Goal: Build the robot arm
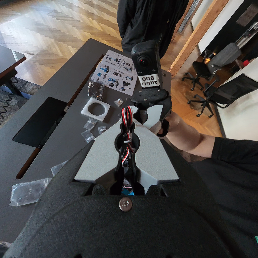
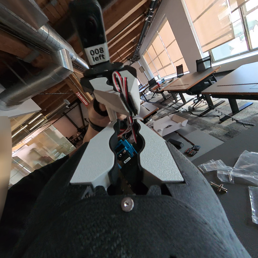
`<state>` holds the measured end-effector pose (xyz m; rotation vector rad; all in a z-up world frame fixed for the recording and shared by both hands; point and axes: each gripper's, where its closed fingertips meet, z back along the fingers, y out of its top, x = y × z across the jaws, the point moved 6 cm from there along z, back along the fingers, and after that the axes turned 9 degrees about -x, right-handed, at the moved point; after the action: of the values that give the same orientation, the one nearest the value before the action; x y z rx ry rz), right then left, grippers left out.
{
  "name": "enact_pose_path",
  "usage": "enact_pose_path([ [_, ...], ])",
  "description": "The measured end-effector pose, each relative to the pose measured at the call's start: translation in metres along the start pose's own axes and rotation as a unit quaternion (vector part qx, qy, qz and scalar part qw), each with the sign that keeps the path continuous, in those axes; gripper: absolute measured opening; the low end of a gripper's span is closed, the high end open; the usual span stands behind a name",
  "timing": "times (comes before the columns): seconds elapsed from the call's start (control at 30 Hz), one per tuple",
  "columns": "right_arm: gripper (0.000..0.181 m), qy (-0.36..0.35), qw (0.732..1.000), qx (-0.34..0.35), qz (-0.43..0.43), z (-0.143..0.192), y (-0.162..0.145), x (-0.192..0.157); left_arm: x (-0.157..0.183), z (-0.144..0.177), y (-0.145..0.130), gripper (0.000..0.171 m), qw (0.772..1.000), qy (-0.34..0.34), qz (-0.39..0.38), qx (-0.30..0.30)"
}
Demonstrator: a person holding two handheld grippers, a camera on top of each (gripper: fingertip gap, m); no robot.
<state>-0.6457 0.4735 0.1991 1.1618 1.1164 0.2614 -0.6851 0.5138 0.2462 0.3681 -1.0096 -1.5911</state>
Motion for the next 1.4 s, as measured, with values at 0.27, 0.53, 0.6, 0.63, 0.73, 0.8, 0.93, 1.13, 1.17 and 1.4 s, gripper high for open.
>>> enact_pose_path([
  [0.27, 0.009, -0.097, 0.992, 0.009, 0.080, -0.006, 0.000, 0.001, 0.002, -0.001, 0.002, 0.002, 0.997, 0.060, -0.032, -0.022],
  [0.53, 0.017, -0.133, 0.990, 0.005, 0.043, -0.004, -0.005, 0.009, -0.001, 0.001, 0.000, 0.002, 0.996, 0.080, -0.025, -0.020],
  [0.6, 0.007, -0.127, 0.990, 0.005, 0.054, -0.003, -0.006, 0.008, -0.001, 0.002, 0.000, 0.002, 0.996, 0.083, -0.022, -0.023],
  [0.63, 0.007, -0.124, 0.990, 0.004, 0.062, -0.003, -0.006, 0.008, -0.002, 0.002, 0.000, 0.002, 0.996, 0.084, -0.020, -0.024],
  [0.73, 0.009, -0.121, 0.991, 0.012, 0.054, -0.003, -0.007, 0.010, -0.002, 0.003, -0.001, 0.002, 0.996, 0.090, -0.021, -0.019],
  [0.8, 0.022, -0.122, 0.992, 0.009, 0.045, -0.004, -0.010, 0.012, -0.001, 0.004, -0.001, 0.002, 0.995, 0.092, -0.022, -0.014],
  [0.93, 0.006, -0.112, 0.992, 0.013, 0.056, -0.001, -0.013, 0.013, -0.003, 0.004, -0.003, 0.002, 0.994, 0.101, -0.026, -0.014],
  [1.13, 0.003, -0.039, 0.997, -0.004, 0.062, -0.004, -0.010, 0.018, -0.015, 0.013, -0.006, 0.040, 0.997, 0.025, -0.061, 0.034],
  [1.17, 0.004, -0.022, 0.998, -0.006, 0.055, -0.004, -0.010, 0.020, -0.017, 0.017, -0.010, 0.038, 0.996, -0.010, -0.070, 0.051],
  [1.4, 0.003, 0.039, 0.998, -0.024, 0.045, -0.004, -0.008, 0.025, -0.031, 0.012, -0.033, 0.030, 0.982, -0.077, -0.155, 0.075],
])
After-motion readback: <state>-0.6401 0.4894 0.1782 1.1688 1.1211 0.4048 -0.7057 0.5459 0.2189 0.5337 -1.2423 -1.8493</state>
